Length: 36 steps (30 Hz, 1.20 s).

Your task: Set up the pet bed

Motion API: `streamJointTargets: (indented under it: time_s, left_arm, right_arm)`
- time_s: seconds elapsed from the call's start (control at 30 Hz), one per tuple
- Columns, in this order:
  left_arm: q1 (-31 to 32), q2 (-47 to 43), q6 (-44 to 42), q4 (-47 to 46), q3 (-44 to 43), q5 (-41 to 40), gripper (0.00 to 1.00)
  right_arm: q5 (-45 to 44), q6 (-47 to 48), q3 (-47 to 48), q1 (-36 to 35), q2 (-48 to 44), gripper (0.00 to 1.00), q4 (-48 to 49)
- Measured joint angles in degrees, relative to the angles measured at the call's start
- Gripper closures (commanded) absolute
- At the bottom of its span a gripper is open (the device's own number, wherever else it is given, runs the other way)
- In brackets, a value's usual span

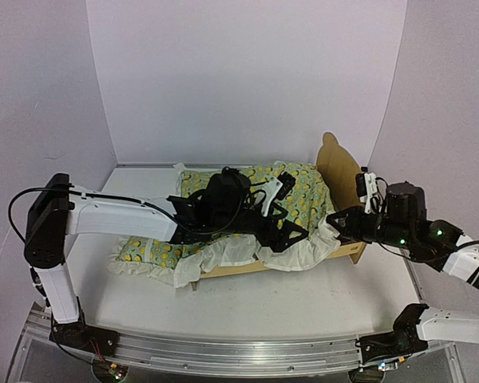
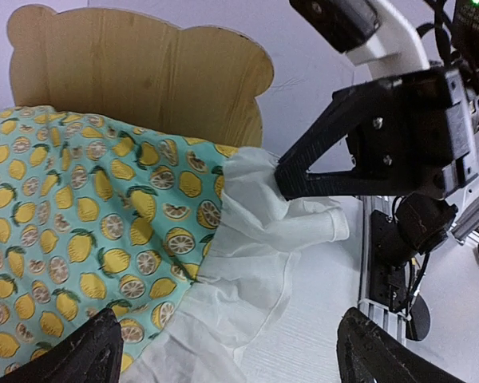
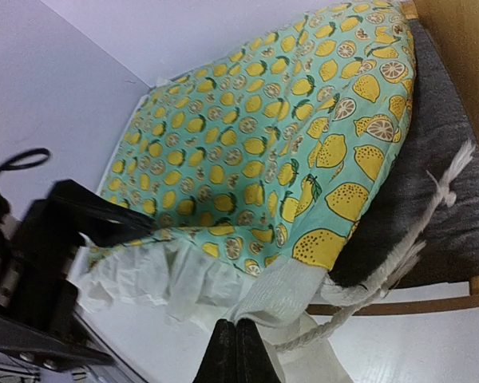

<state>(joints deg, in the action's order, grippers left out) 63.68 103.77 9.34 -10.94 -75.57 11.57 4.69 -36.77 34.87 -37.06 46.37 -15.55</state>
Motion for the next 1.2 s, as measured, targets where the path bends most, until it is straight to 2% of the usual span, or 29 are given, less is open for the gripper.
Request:
streamJointTargets:
  time_s: [0.1,0.47,0.73,0.83,0.87,1.0,1.13,1.2]
  left_arm:
    - [0.1,4.5,0.5,-1.9,-4.0,2.8,0.03]
    - [0.5,11.5,2.7,-4.1,-10.4,0.9,0.12]
    - [0.5,15.4,4.5,-4.8,-13.3,-2.4,0.51]
    - [0.6,15.9,4.8,-4.8,-13.3,-4.0,0.69]
    - [0.6,16.0,4.8,-4.8,-13.4,-4.5,0.76]
    - [1.0,16.0,4.7,-5.2,-13.4,-6.2,0.99]
    - [0.6,16.0,4.4,-5.1,-13.1,-8.4,1.00]
    - [0.1,15.6,4.6,-5.1,-12.3,-8.6,1.00]
  right_arm:
    - [1.5,-3.2,3.3,0.0,2.0,1.00,0.1]
    - [4.9,-8.4,5.8,0.0,5.7,1.00,-1.1]
    - [6.3,-10.0,6.8,0.0,6.4,1.00,-0.7]
    - [6.7,-10.2,6.8,0.0,6.7,1.00,-0.6]
    - [6.7,-10.2,6.8,0.0,6.7,0.97,-0.6]
    - [6.9,-9.0,7.4,0.0,7.2,0.70,-1.0]
    - [5.6,-1.2,12.5,0.0,8.7,0.59,-7.0]
    - [3.2,4.2,16.2,0.0,9.4,0.57,-11.5]
